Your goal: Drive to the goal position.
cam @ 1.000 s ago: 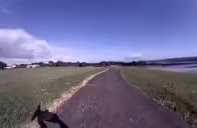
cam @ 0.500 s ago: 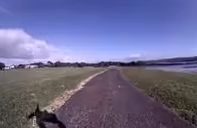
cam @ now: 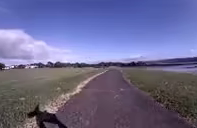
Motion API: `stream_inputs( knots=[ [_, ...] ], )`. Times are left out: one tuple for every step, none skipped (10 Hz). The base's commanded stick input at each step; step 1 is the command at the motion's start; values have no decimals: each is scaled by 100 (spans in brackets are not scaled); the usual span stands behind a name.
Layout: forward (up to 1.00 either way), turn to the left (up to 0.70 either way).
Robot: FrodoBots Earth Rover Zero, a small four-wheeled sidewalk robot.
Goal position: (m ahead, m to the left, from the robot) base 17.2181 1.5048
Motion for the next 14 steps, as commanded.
stream_inputs(
  knots=[
    [70, 0],
    [70, 0],
    [70, 0],
    [70, 0],
    [70, 0],
    [70, 0],
    [70, 0],
    [70, 0],
    [70, 0],
    [70, 0],
    [70, 0],
    [70, 0],
    [70, 0],
    [70, 0]
  ],
)
